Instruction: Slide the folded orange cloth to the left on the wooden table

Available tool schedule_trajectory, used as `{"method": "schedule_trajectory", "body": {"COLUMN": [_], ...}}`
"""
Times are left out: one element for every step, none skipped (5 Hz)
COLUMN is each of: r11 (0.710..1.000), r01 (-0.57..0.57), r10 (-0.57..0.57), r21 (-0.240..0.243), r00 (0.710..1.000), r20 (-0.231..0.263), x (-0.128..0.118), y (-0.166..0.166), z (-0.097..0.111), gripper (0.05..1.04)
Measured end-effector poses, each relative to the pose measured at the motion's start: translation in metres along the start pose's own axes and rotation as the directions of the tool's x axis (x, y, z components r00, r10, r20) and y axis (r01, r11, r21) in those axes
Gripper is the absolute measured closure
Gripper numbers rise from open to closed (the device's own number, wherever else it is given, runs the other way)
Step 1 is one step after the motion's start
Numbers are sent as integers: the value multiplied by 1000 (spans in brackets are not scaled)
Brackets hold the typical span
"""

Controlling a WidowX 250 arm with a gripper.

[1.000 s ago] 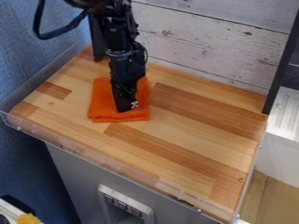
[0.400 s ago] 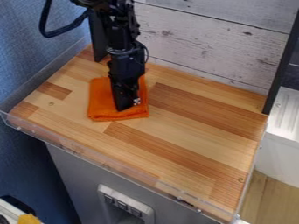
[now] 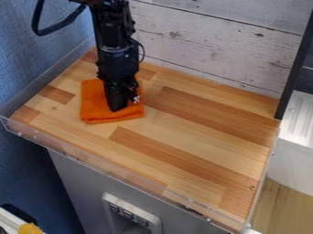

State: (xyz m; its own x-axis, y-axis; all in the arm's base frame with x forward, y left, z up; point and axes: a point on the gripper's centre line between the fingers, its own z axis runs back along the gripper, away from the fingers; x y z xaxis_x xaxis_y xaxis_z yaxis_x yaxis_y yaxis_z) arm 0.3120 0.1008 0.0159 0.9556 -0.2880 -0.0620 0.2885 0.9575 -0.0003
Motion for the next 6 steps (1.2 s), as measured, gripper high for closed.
{"method": "schedule_trajectory", "body": {"r11": [996, 987, 976, 968, 960, 956], "r01": [-89, -161, -214, -251, -278, -293], "r10": [89, 160, 213, 251, 279, 294], "r21": [16, 24, 23, 5, -15, -19], "r00": [996, 987, 976, 967, 959, 953], "r20": [14, 35, 51, 44, 47, 77], "x": [-5, -8, -10, -11, -15, -23], "y": [13, 24, 32, 34, 32, 27], "z": [0, 0, 2, 7, 25, 53], "gripper": [1025, 1025, 1001, 851, 599, 298]}}
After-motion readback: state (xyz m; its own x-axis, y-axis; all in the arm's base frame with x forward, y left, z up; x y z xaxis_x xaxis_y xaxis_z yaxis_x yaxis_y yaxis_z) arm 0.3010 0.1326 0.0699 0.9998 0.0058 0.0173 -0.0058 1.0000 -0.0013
